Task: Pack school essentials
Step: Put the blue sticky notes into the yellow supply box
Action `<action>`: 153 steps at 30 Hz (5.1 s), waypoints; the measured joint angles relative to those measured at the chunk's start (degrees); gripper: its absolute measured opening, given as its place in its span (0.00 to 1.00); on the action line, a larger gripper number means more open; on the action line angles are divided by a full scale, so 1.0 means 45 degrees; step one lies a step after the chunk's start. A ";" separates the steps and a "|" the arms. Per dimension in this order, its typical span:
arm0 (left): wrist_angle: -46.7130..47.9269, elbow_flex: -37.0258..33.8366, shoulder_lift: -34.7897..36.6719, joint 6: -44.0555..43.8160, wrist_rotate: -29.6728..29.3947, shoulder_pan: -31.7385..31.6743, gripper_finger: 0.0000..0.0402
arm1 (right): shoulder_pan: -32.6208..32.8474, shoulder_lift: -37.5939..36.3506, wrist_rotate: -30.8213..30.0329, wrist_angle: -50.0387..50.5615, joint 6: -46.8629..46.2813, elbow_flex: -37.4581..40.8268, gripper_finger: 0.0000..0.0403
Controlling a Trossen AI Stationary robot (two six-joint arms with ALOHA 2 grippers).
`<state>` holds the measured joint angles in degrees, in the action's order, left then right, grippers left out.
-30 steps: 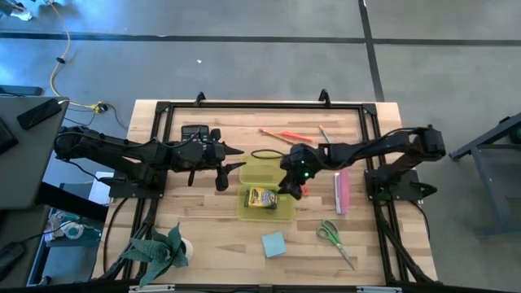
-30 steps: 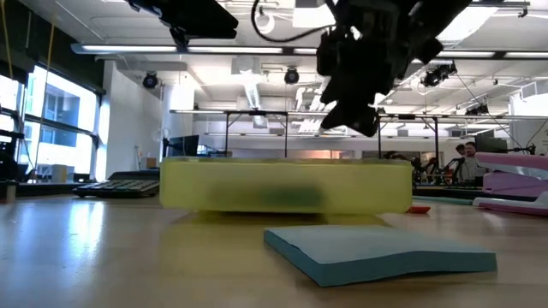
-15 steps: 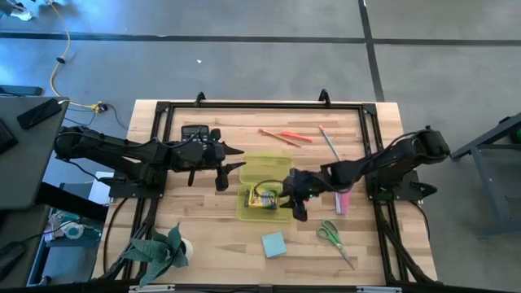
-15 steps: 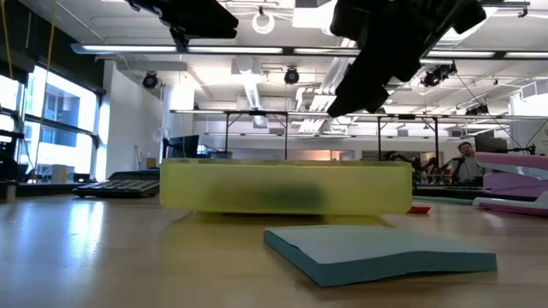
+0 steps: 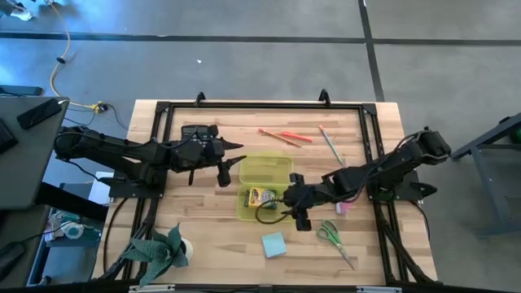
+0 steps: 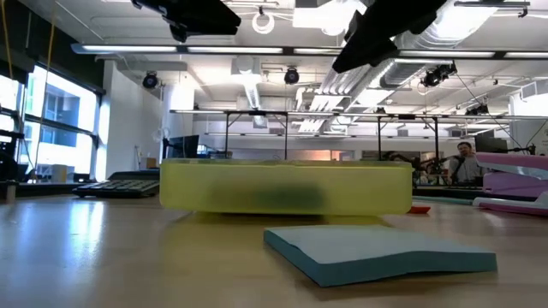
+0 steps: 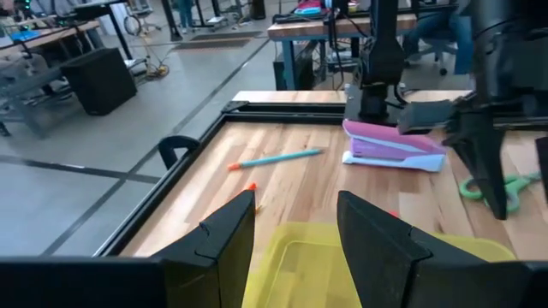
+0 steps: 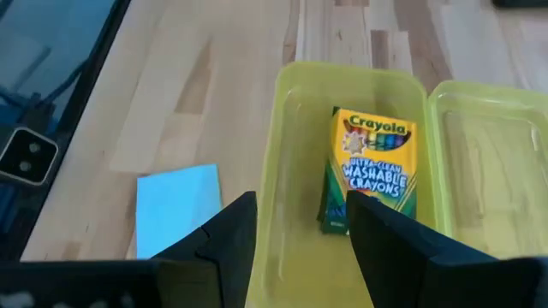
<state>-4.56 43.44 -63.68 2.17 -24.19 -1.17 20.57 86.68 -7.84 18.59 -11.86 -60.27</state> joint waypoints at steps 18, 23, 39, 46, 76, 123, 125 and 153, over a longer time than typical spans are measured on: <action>0.0087 0.0000 0.0000 0.0000 0.0230 0.0000 0.39 | 0.1529 0.0158 -0.1702 -0.0876 -0.1973 0.0000 0.43; 0.0087 0.0000 0.0000 0.0000 0.0230 0.0000 0.39 | 0.1790 0.0842 -0.1919 -0.1681 -0.1941 0.0002 0.43; 0.0087 0.0000 0.0000 0.0000 0.0240 0.0000 0.39 | 0.1960 0.3145 -0.2263 -0.2657 -0.2961 -0.0166 0.43; 0.0087 -0.0001 0.0000 0.0000 0.0240 0.0000 0.39 | 0.2288 0.4199 -0.2577 -0.0909 -0.2739 -0.1773 0.43; 0.0085 -0.0001 0.0000 0.0000 0.0244 0.0005 0.39 | 0.2672 0.5077 -0.0772 0.0271 -0.2844 -0.2880 0.98; 0.0087 0.0000 -0.0001 0.0000 0.0244 0.0005 0.39 | 0.2771 0.7058 -0.0869 -0.0802 -0.2254 -0.2900 0.97; 0.0087 0.0000 0.0000 0.0000 0.0240 0.0005 0.39 | 0.2797 0.7062 -0.0868 -0.0805 -0.2262 -0.2908 0.95; 0.0087 0.0000 0.0000 0.0000 0.0242 0.0005 0.39 | 0.3464 0.7119 -0.2317 0.1557 -0.1963 -0.5181 0.70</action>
<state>-4.16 43.44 -63.68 2.17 -23.10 -1.15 36.16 118.72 -18.26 25.60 -20.70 -83.59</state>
